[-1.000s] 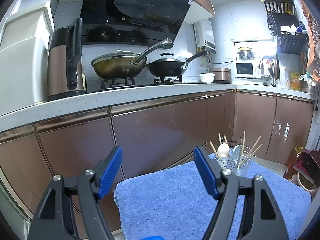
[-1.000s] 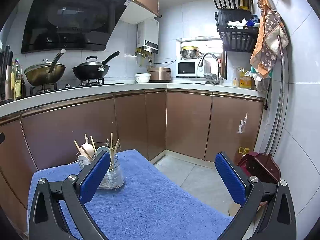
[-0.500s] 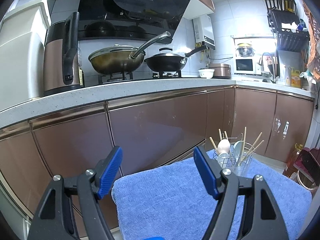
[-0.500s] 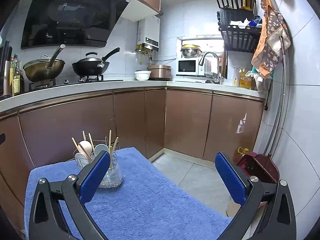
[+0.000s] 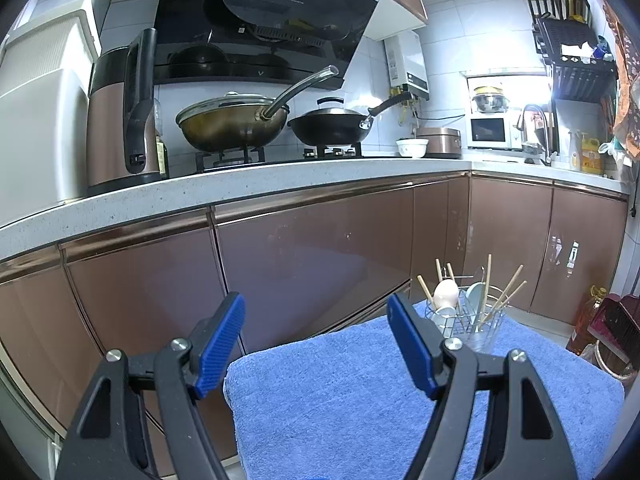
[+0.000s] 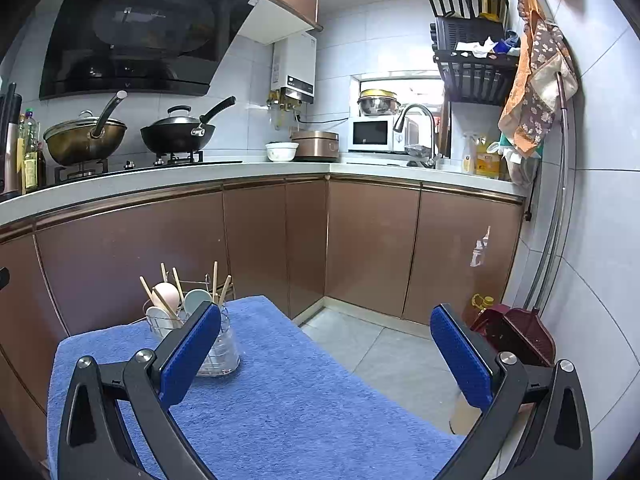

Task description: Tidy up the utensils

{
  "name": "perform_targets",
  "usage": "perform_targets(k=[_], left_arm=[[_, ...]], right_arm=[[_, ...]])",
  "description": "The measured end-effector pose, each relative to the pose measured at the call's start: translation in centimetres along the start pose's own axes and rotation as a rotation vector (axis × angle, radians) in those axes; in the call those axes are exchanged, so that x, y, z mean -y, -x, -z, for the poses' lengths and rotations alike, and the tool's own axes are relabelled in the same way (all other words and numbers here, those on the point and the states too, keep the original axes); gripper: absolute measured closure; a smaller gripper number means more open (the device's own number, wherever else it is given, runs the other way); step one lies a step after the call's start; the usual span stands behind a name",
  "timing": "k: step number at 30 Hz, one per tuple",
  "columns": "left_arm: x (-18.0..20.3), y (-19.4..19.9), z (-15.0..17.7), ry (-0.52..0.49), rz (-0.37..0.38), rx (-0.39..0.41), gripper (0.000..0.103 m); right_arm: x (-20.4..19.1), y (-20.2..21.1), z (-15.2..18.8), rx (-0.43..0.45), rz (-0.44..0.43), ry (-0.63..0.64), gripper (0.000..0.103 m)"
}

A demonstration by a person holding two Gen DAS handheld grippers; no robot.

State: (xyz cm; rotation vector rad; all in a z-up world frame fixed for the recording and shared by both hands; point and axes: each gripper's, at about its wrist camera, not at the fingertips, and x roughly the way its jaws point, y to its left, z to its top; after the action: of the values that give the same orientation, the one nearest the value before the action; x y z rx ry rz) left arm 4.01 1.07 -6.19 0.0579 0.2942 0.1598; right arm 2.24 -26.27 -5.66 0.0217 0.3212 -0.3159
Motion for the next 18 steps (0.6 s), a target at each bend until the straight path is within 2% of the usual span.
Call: perform_targets(k=[18], left_arm=[[0.23, 0.20, -0.16, 0.007, 0.014, -0.001, 0.031]], right_arm=[[-0.14, -0.11, 0.20, -0.013, 0.006, 0.009, 0.000]])
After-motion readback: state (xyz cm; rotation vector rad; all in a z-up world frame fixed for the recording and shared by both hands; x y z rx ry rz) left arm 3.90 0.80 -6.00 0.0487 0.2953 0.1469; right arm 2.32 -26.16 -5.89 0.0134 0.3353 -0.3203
